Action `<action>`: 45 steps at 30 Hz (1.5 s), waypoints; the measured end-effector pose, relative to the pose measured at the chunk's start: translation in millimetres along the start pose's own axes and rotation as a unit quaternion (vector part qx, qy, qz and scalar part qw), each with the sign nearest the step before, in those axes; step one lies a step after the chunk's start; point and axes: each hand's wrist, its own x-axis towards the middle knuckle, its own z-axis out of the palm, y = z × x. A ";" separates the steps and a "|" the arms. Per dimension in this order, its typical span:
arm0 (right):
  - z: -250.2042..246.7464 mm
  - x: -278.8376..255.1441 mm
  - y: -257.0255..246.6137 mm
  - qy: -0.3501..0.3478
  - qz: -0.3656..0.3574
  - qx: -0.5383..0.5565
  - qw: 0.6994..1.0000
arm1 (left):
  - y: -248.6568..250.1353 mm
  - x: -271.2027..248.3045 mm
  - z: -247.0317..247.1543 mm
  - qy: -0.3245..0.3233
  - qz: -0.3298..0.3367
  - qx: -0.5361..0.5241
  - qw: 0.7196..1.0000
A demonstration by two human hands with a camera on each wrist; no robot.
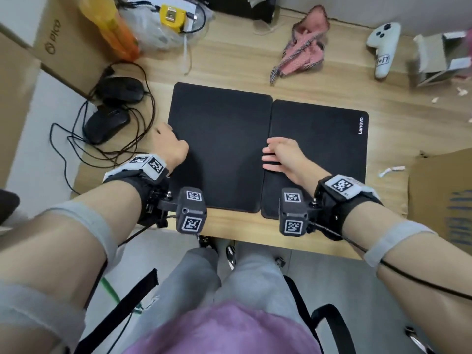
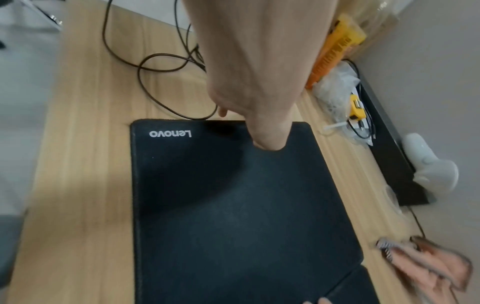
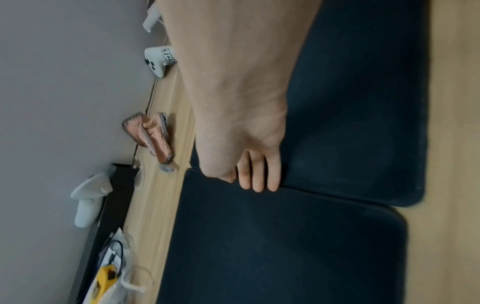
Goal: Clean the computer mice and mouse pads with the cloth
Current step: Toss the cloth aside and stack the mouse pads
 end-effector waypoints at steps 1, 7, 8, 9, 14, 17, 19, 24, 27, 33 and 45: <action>3.6 -1.7 5.8 0.018 -0.011 -0.002 1.000 | -1.2 -0.5 -1.7 -0.002 -0.015 -0.026 1.000; 21.3 -20.6 37.4 0.065 -0.025 -0.061 0.996 | -19.2 4.4 -8.5 0.032 -0.011 -0.141 0.989; 23.4 -23.6 43.1 0.075 -0.030 -0.069 0.994 | -23.5 5.3 -10.6 0.036 -0.017 -0.167 0.985; 25.8 -26.5 48.0 0.083 -0.032 -0.077 0.993 | -27.3 6.2 -12.8 0.033 -0.023 -0.187 0.982; 47.9 -34.3 63.6 0.103 -0.017 -0.164 0.981 | -41.8 11.0 -30.3 -0.022 -0.026 -0.248 0.968; 59.2 -35.9 61.7 0.119 -0.014 -0.176 0.977 | -53.8 9.2 -40.2 -0.030 -0.018 -0.264 0.964; 63.1 -33.9 56.8 0.157 -0.022 -0.181 0.971 | -59.2 7.1 -42.9 -0.038 -0.005 -0.260 0.965; 85.8 -30.4 47.5 0.223 -0.032 -0.215 0.950 | -82.1 2.7 -49.9 -0.049 0.017 -0.225 0.973; 87.7 -25.5 50.7 0.222 -0.042 -0.220 0.949 | -85.7 -0.6 -49.8 -0.037 0.028 -0.217 0.975; 77.2 -29.0 49.5 0.191 -0.061 -0.233 0.952 | -62.3 -6.9 -50.6 -0.022 0.020 -0.195 0.980; -105.0 -59.2 62.9 0.322 -0.079 -0.240 0.912 | 89.4 -61.1 21.5 -0.195 0.119 -0.099 0.969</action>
